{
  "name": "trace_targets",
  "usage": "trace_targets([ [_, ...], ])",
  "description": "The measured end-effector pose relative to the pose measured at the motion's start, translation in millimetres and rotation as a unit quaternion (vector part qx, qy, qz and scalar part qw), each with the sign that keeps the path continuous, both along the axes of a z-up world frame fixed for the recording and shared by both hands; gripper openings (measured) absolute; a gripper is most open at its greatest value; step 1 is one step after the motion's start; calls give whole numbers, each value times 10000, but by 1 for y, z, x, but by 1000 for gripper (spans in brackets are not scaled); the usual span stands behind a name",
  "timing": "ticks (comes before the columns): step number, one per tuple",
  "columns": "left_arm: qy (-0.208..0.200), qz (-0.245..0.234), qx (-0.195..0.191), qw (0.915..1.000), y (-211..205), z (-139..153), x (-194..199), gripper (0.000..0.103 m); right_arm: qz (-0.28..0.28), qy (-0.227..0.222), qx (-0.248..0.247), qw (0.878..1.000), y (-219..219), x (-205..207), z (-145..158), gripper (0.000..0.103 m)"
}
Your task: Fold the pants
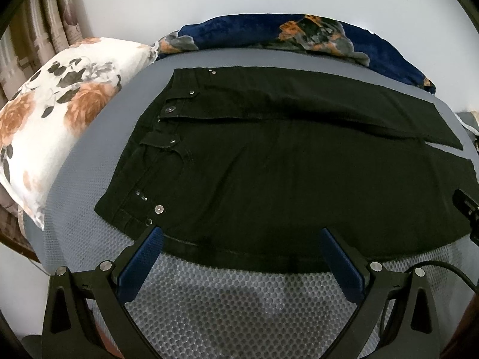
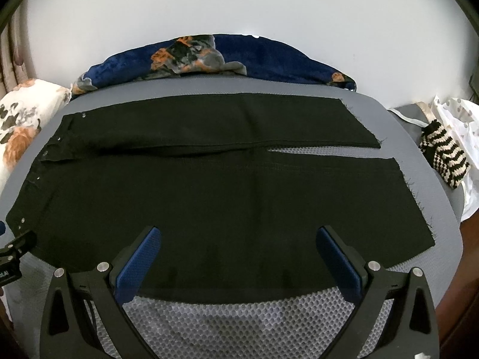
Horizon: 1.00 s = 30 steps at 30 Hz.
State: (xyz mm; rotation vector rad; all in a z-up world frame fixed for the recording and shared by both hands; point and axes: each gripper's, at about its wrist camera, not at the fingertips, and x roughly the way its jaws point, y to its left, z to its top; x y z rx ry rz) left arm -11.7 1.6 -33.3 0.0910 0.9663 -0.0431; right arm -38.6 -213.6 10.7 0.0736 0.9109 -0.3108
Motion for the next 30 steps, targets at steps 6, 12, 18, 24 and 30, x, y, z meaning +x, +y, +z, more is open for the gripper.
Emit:
trace_targets([
  [6, 21, 39, -25, 10000, 2, -2, 2, 102, -20, 33, -17, 10000, 0, 1, -2, 103],
  [12, 38, 34, -63, 10000, 3, -3, 5, 102, -56, 53, -57, 10000, -2, 2, -3, 103],
  [18, -45, 42, -117, 9999, 6, 3, 11, 102, -94, 41, -123, 9999, -3, 2, -3, 103],
  [24, -29, -42, -136, 9999, 5, 3, 24, 102, -179, 62, -237, 9995, -5, 4, -2, 103],
  [30, -35, -109, -254, 9996, 15, 14, 48, 102, -227, 59, -174, 9996, -9, 12, 3, 103],
])
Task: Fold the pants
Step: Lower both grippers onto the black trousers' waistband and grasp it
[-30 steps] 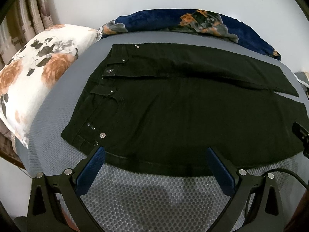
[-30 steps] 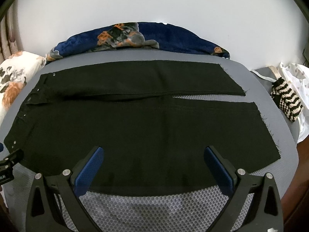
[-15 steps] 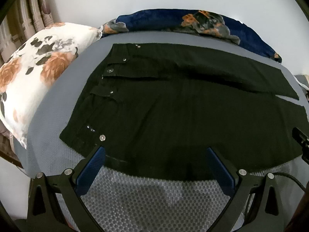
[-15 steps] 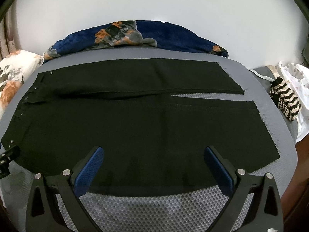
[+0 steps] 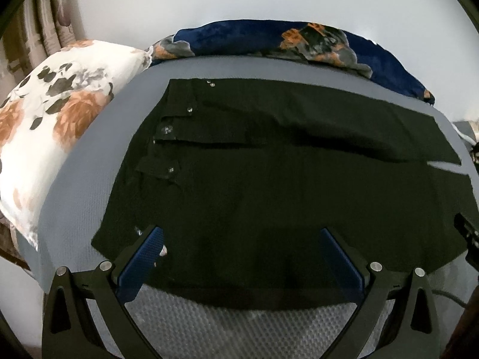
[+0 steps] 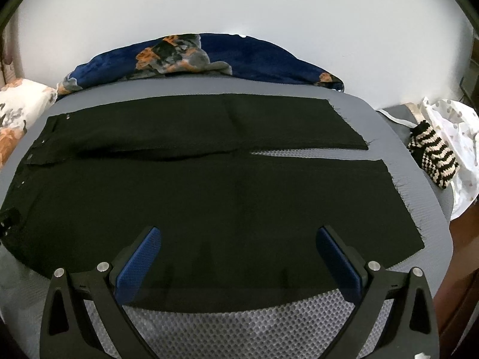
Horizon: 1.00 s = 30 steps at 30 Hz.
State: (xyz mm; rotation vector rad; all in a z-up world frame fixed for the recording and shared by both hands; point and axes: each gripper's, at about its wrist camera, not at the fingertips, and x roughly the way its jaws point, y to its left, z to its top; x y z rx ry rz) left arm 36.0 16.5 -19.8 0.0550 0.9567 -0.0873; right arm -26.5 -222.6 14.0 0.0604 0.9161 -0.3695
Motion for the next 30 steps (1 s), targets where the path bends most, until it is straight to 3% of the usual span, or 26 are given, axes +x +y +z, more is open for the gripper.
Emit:
trace_targets([
  [6, -196, 144, -46, 9997, 34, 22, 37, 102, 448, -409, 564, 9966, 2, 28, 15, 103],
  [10, -286, 388, -164, 9987, 69, 32, 69, 102, 789, -697, 647, 9923, 11, 54, 24, 103],
  [14, -344, 734, -29, 9967, 104, 26, 101, 102, 1020, -642, 502, 9914, 22, 90, 20, 103],
  [21, -443, 641, -195, 9968, 126, 15, 158, 101, 1068, -778, 776, 9882, 22, 154, 4, 103],
  [24, -410, 563, -452, 9965, 132, 7, 187, 93, 955, -791, 611, 9904, 17, 185, -5, 103],
  [28, -112, 346, -954, 9948, 133, -15, 228, 67, 857, -853, 511, 9913, 9, 218, -21, 103],
  [30, 56, 260, -1137, 9932, 132, -26, 242, 64, 801, -775, 506, 9925, 5, 233, -31, 103],
])
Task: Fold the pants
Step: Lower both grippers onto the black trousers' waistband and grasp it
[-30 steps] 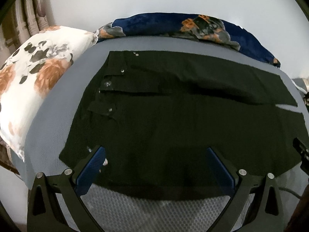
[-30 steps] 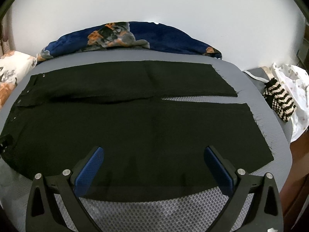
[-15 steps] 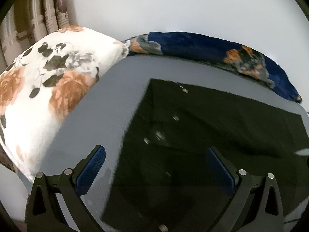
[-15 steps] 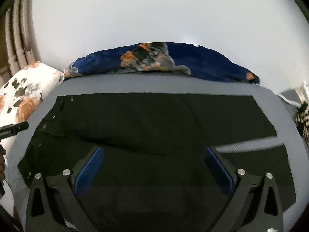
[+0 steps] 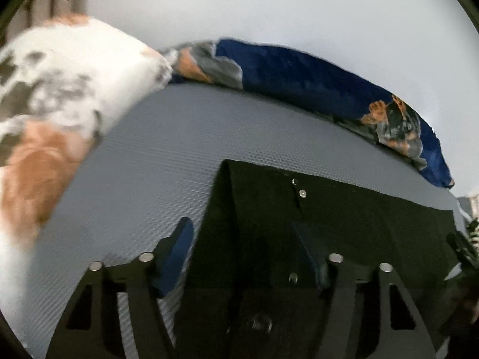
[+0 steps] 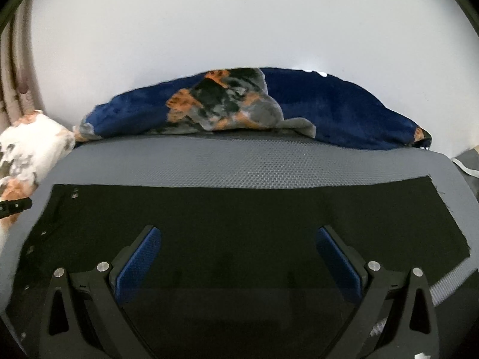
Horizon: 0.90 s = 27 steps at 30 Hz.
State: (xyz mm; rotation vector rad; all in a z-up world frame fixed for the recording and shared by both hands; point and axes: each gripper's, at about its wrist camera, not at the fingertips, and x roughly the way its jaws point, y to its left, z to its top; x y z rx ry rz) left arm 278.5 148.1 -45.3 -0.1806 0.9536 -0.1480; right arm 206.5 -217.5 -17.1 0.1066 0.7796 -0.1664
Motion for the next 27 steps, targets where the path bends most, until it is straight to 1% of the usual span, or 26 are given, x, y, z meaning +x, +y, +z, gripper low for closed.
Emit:
trace_targets([
  [1, 141, -53, -194, 9997, 1, -8, 11, 61, -4, 20, 31, 10000, -2, 5, -4, 103],
  [2, 260, -28, -301, 9992, 2, -15, 20, 61, -21, 50, 49, 10000, -3, 9, -9, 103],
  [5, 442, 97, -593, 9972, 10, -26, 36, 61, -47, 110, 85, 9999, -6, 18, -21, 103],
  [7, 544, 190, -905, 9942, 17, -34, 46, 61, -37, 115, 70, 9999, -6, 20, -27, 103],
  [8, 568, 192, -961, 9936, 19, -35, 49, 61, -33, 139, 56, 9999, -7, 21, -31, 103],
  [12, 621, 74, -1051, 9925, 18, -35, 53, 61, -22, 323, 271, 9991, -12, 27, -39, 103],
  [13, 642, -55, -1201, 9907, 17, -33, 54, 56, -46, 361, 311, 9989, -13, 28, -41, 103],
  [14, 655, -88, -1233, 9902, 15, -32, 54, 50, -70, 405, 388, 9984, -16, 29, -43, 103],
  [15, 728, -189, -1340, 9881, 12, -29, 54, 42, -88, 439, 440, 9980, -18, 29, -45, 103],
  [16, 758, -216, -1381, 9873, 10, -27, 53, 42, -117, 480, 491, 9976, -20, 30, -47, 103],
  [18, 790, -289, -1206, 9891, 4, -25, 52, 42, -196, 580, 625, 9962, -25, 32, -51, 103],
  [20, 849, -306, -1218, 9884, 4, -27, 52, 39, -229, 596, 678, 9957, -28, 31, -51, 102],
  [22, 910, -259, -1521, 9838, 9, -26, 50, 33, -220, 602, 625, 9960, -26, 31, -51, 103],
  [24, 855, -326, -1703, 9811, 13, -22, 50, 32, -208, 655, 602, 9958, -24, 33, -52, 103],
  [26, 848, -364, -1772, 9798, 14, -21, 51, 30, -202, 661, 584, 9959, -24, 33, -52, 103],
  [27, 877, -365, -1892, 9773, 14, -20, 53, 30, -203, 665, 582, 9959, -24, 32, -52, 103],
])
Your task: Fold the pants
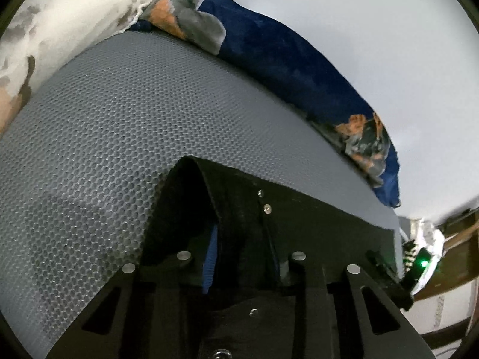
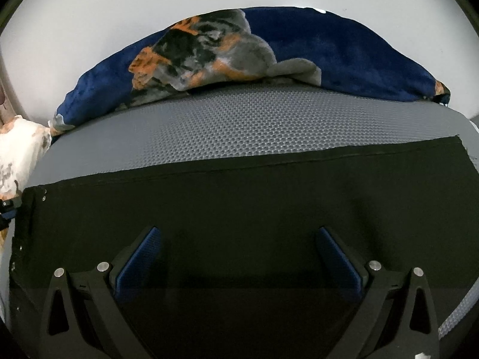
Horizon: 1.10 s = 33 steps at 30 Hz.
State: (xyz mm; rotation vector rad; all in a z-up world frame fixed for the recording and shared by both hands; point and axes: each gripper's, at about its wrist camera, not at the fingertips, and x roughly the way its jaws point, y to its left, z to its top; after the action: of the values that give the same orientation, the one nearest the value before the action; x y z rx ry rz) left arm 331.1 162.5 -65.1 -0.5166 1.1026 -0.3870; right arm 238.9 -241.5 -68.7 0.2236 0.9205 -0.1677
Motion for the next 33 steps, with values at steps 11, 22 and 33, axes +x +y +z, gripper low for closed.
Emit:
trace_targets([
  [11, 354, -97, -505, 9980, 1, -28, 54, 30, 12, 74, -99, 9999, 3, 3, -1, 103],
  [22, -60, 327, -482, 9983, 1, -23, 41, 10, 10, 61, -110, 9999, 3, 4, -2, 103],
  [33, -1692, -445, -56, 9846, -25, 86, -44, 9, 1649, -340, -813, 9824, 6, 25, 44, 103],
])
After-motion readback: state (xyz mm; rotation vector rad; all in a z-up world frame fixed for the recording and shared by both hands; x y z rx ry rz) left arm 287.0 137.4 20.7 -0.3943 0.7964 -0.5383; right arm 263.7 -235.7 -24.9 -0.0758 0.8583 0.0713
